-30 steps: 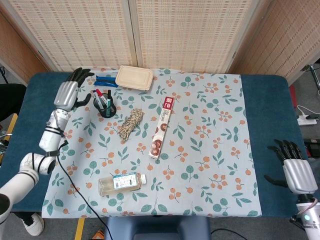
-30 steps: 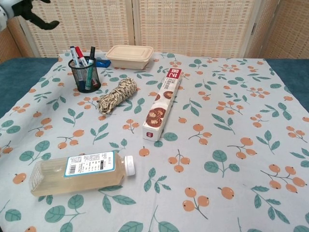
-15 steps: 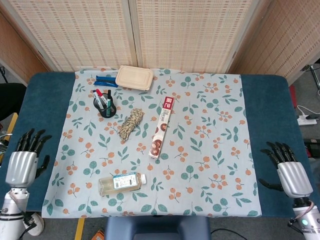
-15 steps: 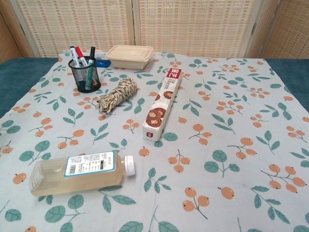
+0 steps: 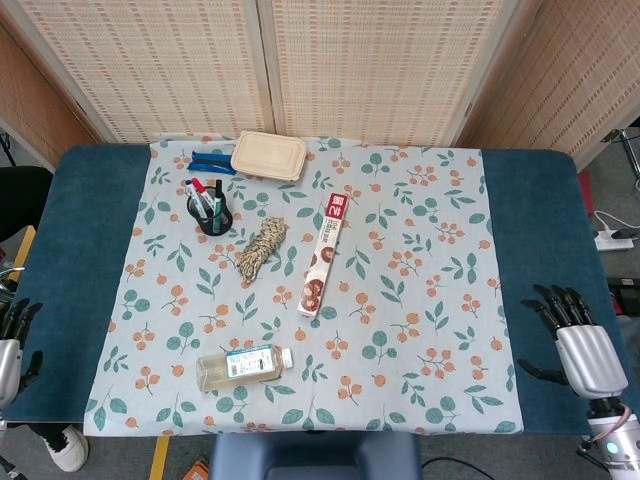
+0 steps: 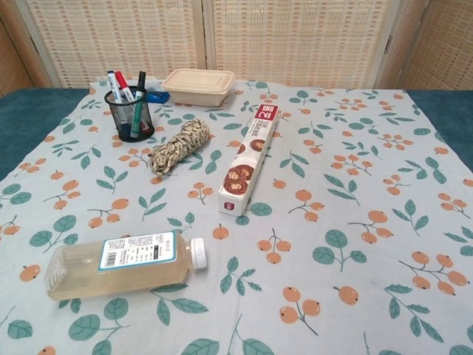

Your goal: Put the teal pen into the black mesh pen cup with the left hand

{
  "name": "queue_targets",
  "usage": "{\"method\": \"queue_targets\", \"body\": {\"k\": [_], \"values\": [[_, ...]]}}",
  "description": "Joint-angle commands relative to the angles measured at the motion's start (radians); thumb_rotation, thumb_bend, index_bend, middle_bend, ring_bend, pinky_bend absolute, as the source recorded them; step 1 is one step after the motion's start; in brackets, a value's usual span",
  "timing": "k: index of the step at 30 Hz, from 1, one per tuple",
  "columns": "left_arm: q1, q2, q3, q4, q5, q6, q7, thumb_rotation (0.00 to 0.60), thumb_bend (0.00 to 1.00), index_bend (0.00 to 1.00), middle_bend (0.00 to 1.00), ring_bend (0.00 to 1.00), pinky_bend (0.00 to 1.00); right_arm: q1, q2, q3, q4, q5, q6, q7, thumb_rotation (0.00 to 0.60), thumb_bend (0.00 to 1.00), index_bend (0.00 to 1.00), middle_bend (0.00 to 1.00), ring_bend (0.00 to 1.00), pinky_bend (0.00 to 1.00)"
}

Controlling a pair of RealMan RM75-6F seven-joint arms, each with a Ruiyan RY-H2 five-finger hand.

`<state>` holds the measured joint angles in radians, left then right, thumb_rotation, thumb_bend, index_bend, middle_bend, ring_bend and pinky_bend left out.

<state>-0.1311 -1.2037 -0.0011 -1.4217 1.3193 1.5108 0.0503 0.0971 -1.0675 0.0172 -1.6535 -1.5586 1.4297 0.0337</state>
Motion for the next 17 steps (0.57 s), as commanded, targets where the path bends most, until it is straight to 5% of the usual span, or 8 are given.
{"method": "queue_targets", "body": {"k": [1,17], "values": [[0.002,-0.001,-0.008,0.001,0.005,-0.002,0.003,0.600,0.40,0.13,0.05,0.01,0.12,0.000,0.000,0.000,0.000,0.001,-0.001,-0.001,0.600,0.00,0.22,0.08,0.04,0.00],[0.009,0.007,-0.026,-0.014,0.041,-0.043,-0.029,0.600,0.40,0.13,0.05,0.01,0.12,-0.001,0.000,0.000,0.004,0.006,0.001,-0.002,0.600,0.00,0.22,0.08,0.04,0.00]]}}
